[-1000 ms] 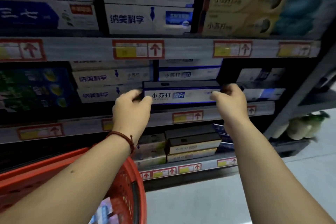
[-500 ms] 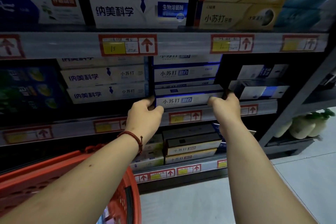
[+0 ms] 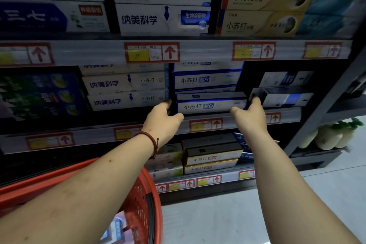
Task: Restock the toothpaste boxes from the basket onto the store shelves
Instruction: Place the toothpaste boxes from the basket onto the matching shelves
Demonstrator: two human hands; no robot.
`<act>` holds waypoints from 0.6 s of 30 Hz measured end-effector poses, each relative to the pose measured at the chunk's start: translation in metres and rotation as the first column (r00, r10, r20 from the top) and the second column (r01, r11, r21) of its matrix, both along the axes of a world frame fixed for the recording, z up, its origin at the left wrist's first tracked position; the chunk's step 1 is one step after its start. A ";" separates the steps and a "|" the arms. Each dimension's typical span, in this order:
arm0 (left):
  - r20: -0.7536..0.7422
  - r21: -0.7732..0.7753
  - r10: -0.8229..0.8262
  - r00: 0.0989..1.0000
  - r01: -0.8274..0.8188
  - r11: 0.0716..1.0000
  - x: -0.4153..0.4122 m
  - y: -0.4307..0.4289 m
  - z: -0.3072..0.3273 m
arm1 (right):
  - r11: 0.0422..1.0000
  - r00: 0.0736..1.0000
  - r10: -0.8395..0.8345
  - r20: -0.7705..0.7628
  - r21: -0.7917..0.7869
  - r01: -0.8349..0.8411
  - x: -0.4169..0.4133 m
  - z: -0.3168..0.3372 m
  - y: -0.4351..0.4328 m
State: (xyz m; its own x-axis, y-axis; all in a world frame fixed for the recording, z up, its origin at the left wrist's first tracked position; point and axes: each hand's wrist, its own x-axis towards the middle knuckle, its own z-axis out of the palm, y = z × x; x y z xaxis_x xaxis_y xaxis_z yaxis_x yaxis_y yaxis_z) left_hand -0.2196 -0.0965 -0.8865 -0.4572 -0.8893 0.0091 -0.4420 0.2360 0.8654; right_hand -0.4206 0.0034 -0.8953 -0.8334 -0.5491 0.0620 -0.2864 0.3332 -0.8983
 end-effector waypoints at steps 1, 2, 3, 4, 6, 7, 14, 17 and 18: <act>0.028 -0.042 0.005 1.000 -0.004 0.999 0.009 0.002 0.003 | 1.000 0.999 0.017 -0.051 0.027 -0.016 0.005 0.004 0.002; 0.061 -0.089 -0.011 0.998 0.016 0.996 0.019 0.005 0.006 | 0.998 0.994 0.043 -0.098 0.051 -0.038 0.012 0.010 0.003; 0.088 -0.139 -0.038 0.995 0.050 0.989 0.030 0.007 0.008 | 0.995 0.987 0.075 -0.145 0.071 -0.065 0.019 0.015 0.005; 0.113 -0.185 -0.064 0.992 0.084 0.979 0.044 0.009 0.010 | 0.991 0.974 0.114 -0.194 0.093 -0.097 0.029 0.021 0.005; 0.162 -0.232 -0.083 0.983 0.119 0.965 0.073 0.012 0.011 | 0.974 0.936 0.212 -0.281 0.140 -0.178 0.054 0.032 0.006; 0.184 -0.241 -0.071 0.980 0.115 0.964 0.088 0.013 0.011 | 0.960 0.912 0.270 -0.309 0.164 -0.229 0.069 0.036 0.006; 0.303 -0.265 0.044 0.952 0.040 0.963 0.197 0.019 0.004 | 0.801 0.702 0.599 -0.385 0.275 -0.533 0.186 0.037 -0.004; 0.328 -0.233 0.076 0.942 0.003 0.973 0.241 0.022 -0.007 | 0.712 0.620 0.702 -0.351 0.323 -0.623 0.235 0.022 -0.012; 0.328 -0.217 0.082 0.941 -0.009 0.976 0.256 0.023 -0.013 | 0.682 0.590 0.732 -0.341 0.350 -0.643 0.251 0.014 -0.015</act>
